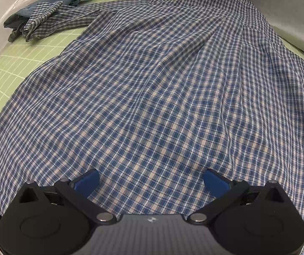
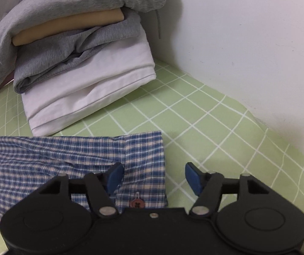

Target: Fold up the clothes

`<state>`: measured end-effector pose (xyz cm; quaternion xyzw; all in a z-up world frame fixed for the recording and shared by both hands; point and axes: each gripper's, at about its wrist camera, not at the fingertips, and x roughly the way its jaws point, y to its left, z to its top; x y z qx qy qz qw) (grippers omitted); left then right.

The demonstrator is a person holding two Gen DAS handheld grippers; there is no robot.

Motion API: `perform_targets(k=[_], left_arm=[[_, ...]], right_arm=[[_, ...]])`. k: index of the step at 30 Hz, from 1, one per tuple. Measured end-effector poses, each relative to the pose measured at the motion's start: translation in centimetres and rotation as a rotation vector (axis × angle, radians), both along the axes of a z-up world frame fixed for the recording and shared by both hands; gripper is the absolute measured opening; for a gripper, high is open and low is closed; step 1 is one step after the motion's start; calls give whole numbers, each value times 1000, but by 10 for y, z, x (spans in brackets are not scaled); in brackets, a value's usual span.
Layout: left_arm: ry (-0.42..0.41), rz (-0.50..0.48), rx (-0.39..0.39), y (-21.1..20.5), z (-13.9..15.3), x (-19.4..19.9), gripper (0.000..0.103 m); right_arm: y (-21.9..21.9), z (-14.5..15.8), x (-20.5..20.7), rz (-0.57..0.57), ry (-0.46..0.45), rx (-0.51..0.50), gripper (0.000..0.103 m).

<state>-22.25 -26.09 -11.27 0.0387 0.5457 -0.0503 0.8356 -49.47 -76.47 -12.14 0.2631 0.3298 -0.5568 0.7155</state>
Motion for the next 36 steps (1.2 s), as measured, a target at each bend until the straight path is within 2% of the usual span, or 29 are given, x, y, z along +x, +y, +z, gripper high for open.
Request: perform_targets(k=[1, 4, 9, 17, 21, 26, 29, 36], left_arm=[[-1, 0, 0, -1, 0, 0, 103], [-3, -4, 0, -3, -1, 0, 103], [4, -32, 0, -3, -1, 1, 103], [-5, -152, -22, 9, 0, 2, 103], [22, -179, -153, 45, 11, 17, 103], [-55, -100, -207, 117, 39, 56, 103], [-87, -78, -232, 160, 51, 86, 103], [-172, -49, -163, 239, 62, 159, 103]], right_arm=[[5, 3, -2, -8, -14, -5, 81], [29, 9, 0, 16, -42, -8, 85], [89, 9, 33, 174, -22, 16, 100], [191, 10, 92, 442, 17, 58, 103], [239, 8, 116, 493, 45, 66, 103], [300, 7, 145, 538, 82, 73, 103], [329, 0, 159, 521, 123, 91, 103], [366, -12, 181, 322, 122, 106, 103]])
